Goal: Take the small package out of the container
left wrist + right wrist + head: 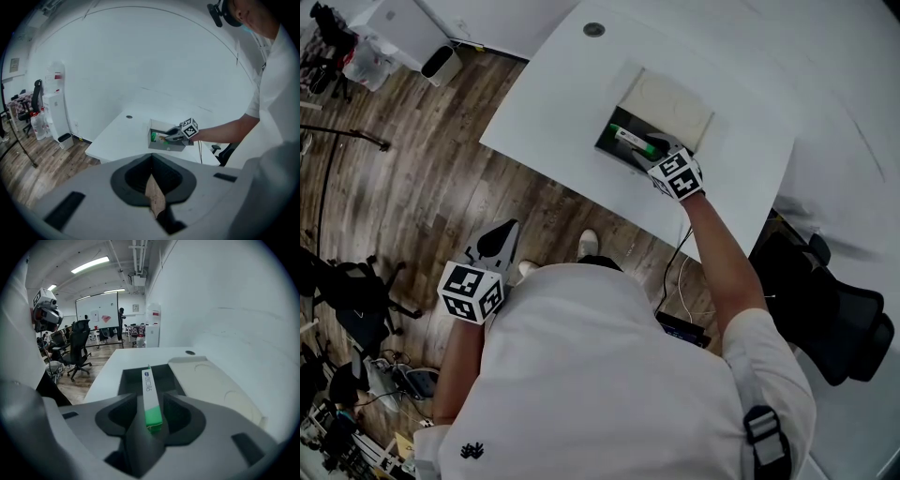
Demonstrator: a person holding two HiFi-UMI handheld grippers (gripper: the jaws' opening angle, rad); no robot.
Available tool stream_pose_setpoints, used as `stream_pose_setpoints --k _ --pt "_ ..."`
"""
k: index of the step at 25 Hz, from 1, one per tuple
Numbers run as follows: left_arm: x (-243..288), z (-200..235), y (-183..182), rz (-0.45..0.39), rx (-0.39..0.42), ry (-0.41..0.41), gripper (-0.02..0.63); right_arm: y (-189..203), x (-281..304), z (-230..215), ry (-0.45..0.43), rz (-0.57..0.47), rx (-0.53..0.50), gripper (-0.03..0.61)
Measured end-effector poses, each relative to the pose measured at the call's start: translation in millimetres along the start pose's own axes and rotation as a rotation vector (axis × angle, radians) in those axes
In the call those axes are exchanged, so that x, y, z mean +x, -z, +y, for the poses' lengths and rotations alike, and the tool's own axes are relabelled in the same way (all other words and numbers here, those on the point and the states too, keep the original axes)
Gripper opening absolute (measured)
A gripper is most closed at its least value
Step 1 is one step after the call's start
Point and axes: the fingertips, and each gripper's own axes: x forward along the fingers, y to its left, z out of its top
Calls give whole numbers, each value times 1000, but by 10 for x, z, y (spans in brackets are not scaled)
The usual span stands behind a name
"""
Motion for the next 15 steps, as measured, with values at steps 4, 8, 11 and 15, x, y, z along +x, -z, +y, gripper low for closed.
stream_pose_setpoints --k 4,8,11,15 --pt "7 -31 -40 0 20 -6 6 63 59 11 -6 17 -9 176" --pt "38 -53 -57 0 25 -9 7 104 80 23 -8 34 -30 130" --pt "39 -40 -69 2 23 -12 8 90 92 17 -4 33 -33 106" --pt "51 -34 -94 3 25 -3 6 70 95 28 -12 32 -44 97"
